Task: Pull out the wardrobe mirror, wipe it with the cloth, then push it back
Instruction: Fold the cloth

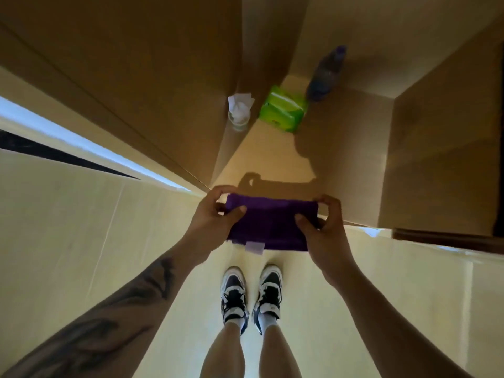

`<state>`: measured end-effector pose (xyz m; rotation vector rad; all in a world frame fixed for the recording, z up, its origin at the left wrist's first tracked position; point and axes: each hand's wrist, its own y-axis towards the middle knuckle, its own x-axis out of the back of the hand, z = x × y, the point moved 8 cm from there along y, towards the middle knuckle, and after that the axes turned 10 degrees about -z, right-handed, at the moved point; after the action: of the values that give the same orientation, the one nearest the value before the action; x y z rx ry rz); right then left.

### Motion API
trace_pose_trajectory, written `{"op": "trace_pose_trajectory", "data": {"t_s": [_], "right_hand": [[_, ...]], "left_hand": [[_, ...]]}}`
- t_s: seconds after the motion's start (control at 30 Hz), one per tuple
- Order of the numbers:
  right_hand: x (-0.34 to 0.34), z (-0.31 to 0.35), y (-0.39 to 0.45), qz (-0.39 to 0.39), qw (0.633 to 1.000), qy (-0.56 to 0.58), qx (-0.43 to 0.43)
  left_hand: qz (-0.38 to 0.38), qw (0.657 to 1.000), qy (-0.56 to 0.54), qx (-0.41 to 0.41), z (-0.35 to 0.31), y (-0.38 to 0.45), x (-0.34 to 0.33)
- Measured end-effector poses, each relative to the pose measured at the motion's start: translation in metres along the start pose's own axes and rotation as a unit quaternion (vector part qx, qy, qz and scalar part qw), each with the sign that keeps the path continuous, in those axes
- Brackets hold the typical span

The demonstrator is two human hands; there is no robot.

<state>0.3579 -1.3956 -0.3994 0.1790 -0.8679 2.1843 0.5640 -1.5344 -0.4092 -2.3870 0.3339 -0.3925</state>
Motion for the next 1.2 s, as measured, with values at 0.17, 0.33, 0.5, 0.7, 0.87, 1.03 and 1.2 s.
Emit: {"op": "trace_pose_trajectory", "data": {"t_s": [0.17,0.33,0.5,0.7,0.87,1.03,1.2], "right_hand": [[-0.035,-0.037,0.08,0.014,0.999,0.022,0.038],[-0.064,-0.063,0.147,-0.011,0.992,-0.031,0.12],[-0.095,-0.067,0.187,-0.048,0.963,-0.129,0.233],[-0.122,-0.085,0.193,-0.073,0.878,-0.35,0.318],[-0.118,-0.086,0.19,-0.026,0.797,-0.499,0.339],[-0.111,-0.078,0.183,-0.015,0.743,-0.583,0.328],[-0.107,-0.087,0.163,-0.008,0.725,-0.625,0.29]], "left_hand": [[0.025,0.998,0.006,-0.053,0.023,0.088,-0.03],[-0.02,0.982,0.066,-0.176,0.038,0.158,-0.051],[-0.036,0.944,0.133,-0.3,0.042,0.199,-0.067],[-0.099,0.839,0.369,-0.386,0.059,0.215,-0.067],[-0.13,0.74,0.518,-0.41,0.063,0.201,-0.067],[-0.083,0.666,0.616,-0.412,0.065,0.193,-0.075],[-0.067,0.63,0.678,-0.374,0.065,0.187,-0.078]]}}
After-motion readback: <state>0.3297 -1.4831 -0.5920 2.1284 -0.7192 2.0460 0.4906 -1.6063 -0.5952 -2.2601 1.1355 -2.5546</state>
